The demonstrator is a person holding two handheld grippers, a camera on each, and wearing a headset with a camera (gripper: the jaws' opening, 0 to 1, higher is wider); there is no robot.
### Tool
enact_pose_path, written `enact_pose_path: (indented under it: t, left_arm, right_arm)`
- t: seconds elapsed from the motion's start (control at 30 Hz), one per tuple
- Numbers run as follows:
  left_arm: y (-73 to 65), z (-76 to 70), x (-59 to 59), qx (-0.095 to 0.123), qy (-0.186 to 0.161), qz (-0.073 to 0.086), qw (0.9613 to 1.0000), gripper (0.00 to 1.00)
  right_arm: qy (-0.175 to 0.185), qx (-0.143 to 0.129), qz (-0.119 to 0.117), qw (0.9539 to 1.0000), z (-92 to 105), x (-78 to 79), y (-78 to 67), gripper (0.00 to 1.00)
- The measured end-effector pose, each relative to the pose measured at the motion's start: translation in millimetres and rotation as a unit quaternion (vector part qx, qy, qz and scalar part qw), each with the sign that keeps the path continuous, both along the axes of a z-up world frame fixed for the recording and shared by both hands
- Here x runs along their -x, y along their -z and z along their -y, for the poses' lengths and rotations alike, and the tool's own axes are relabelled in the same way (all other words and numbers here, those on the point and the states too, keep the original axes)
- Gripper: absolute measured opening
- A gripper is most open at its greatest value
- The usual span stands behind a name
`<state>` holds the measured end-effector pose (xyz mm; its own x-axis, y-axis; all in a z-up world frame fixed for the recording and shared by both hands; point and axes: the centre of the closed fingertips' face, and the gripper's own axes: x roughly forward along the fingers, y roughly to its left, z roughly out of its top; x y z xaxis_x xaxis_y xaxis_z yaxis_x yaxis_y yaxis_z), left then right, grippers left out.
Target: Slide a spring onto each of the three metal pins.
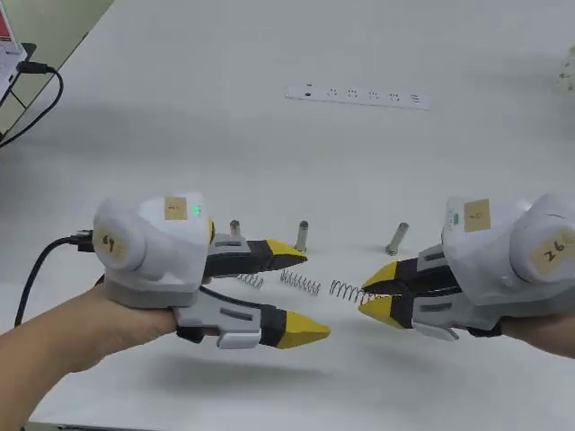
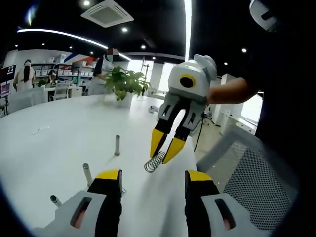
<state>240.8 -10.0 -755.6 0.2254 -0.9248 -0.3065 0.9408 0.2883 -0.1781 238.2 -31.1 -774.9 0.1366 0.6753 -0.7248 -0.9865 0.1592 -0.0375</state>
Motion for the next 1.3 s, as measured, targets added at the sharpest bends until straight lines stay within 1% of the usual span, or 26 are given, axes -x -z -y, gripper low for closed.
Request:
enact_pose_path:
  t: [0.13, 0.23, 0.33, 0.37, 0.43, 0.47, 0.53, 0.67, 0.77, 0.93, 1.0, 1.1, 1.3]
  left_arm:
    - [1.3, 5.9, -2.1, 0.005, 0.0, 0.0, 1.0, 0.39]
    - [0.8, 8.7, -2.7, 0.011, 0.0, -0.002, 0.9999, 0.36]
    - [1.5, 11.7, -3.4, 0.015, 0.002, -0.001, 0.9999, 0.33]
    - [2.3, 12.3, -3.2, 0.015, 0.003, -0.004, 0.9999, 0.32]
    - [2.3, 13.2, -2.5, 0.016, 0.005, 0.002, 0.9999, 0.25]
    - [2.2, 13.8, -1.9, 0.016, 0.008, 0.003, 0.9998, 0.23]
    - [1.8, 15.3, -0.5, 0.018, 0.01, 0.001, 0.9998, 0.22]
    - [3.1, 17.1, 2.0, 0.016, 0.015, -0.002, 0.9998, 0.2]
    - [4.2, 17.7, 4.9, 0.015, 0.02, -0.004, 0.9997, 0.16]
    - [5.4, 18.1, 8.6, 0.012, 0.025, -0.004, 0.9996, 0.11]
    - [4.2, 18.7, 9.8, 0.015, 0.026, -0.006, 0.9995, 0.08]
    - [3.2, 19.4, 11.0, 0.016, 0.028, -0.004, 0.9995, 0.06]
    - [2.2, 20.5, 12.8, 0.014, 0.032, 0.0, 0.9994, 0.05]
  right_arm:
    - [-0.01, -0.002, 0.001, 0.9999, -1.9, 3.6, -0.5, 0.08]
    - [-0.017, -0.003, 0.003, 0.9998, -2.3, 5.9, -1.7, 0.08]
    - [-0.025, -0.012, 0.005, 0.9996, -2.5, 7.8, -5.2, 0.08]
    - [-0.028, -0.013, 0.008, 0.9995, -2.7, 8.4, -5.9, 0.08]
    - [-0.031, -0.013, 0.01, 0.9994, -2.9, 8.6, -6.6, 0.08]
    - [-0.031, -0.013, 0.01, 0.9994, -3.0, 8.4, -6.6, 0.08]
    - [-0.032, -0.013, 0.01, 0.9994, -3.0, 8.8, -6.3, 0.08]
    - [-0.04, -0.017, 0.012, 0.999, -4.3, 11.9, -7.2, 0.08]
    - [-0.05, -0.013, 0.018, 0.9985, -5.0, 13.9, -7.5, 0.08]
    - [-0.054, -0.013, 0.018, 0.9983, -4.9, 14.3, -8.6, 0.08]
    - [-0.058, -0.013, 0.018, 0.9981, -5.1, 15.5, -9.1, 0.08]
    - [-0.063, -0.012, 0.02, 0.9978, -5.5, 16.4, -9.6, 0.08]
    - [-0.074, -0.006, 0.027, 0.9969, -5.6, 17.2, -9.6, 0.08]
